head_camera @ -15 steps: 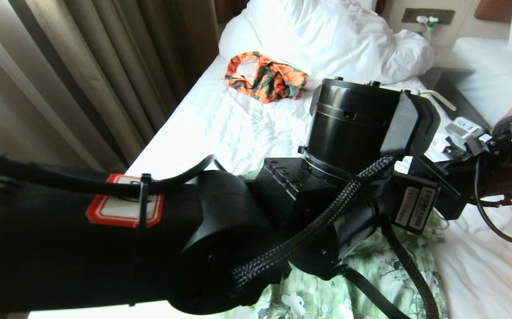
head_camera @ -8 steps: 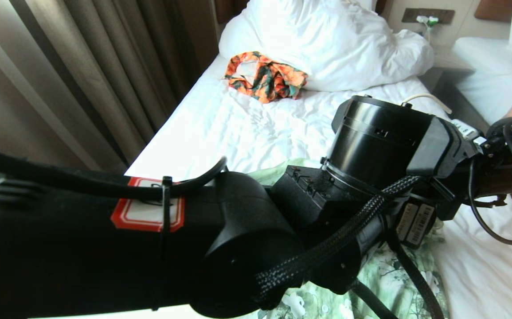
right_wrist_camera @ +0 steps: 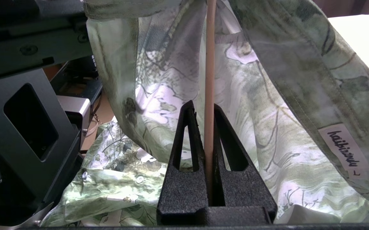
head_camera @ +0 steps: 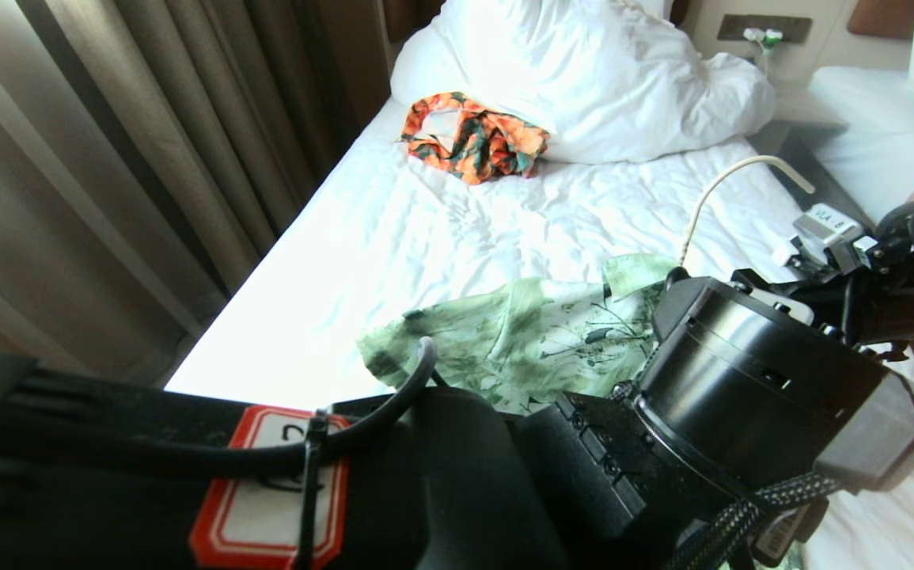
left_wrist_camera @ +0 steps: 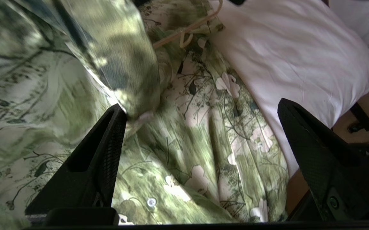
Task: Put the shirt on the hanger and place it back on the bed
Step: Hook one side of the shirt onto the hanger
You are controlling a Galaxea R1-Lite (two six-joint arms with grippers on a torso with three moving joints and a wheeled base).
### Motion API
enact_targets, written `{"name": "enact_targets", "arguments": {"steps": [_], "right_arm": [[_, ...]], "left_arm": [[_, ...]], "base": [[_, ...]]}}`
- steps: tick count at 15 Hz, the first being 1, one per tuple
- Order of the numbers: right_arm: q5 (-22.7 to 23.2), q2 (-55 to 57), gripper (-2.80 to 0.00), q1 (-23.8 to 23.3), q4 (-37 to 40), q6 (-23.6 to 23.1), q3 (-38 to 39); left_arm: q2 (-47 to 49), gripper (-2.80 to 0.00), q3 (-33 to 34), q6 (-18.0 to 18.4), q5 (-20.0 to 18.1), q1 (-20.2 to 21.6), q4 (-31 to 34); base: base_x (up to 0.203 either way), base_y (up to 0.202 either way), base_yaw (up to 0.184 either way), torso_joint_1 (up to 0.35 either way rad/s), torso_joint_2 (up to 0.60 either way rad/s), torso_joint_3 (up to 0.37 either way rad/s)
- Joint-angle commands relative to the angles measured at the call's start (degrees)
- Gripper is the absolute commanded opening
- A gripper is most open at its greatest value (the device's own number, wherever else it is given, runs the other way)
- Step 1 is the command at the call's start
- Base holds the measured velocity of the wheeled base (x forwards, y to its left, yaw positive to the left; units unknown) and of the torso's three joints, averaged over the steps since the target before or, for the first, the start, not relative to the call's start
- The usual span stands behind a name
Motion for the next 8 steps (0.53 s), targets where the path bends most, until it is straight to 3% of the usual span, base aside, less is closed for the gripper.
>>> {"name": "enact_targets", "arguments": {"steps": [1,7,8], "right_arm": [[0.49,-0.54,-2.80,0.00,0.27,-0.41,-0.07],[0.49,-1.55,-2.80,2.42,0.41,-0.26,0.01],[0.43,-1.82,-2.80,3.20,0.51,-0.17,0.19]], "left_arm": [[-1.52,0.00,2.59,-0.11,0.17,-0.19,-0.19],[-11.39,0.00,15.27,-0.25,0.69,0.36,-1.40],[-14.33,-2.80,18.69,-0.19,1.05,0.47,-1.78]], "base": [[0.000,0.000,0.000,0.000,0.00,0.000],[0.000,0.000,0.000,0.000,0.00,0.000],[0.000,0.000,0.000,0.000,0.00,0.000]]}}
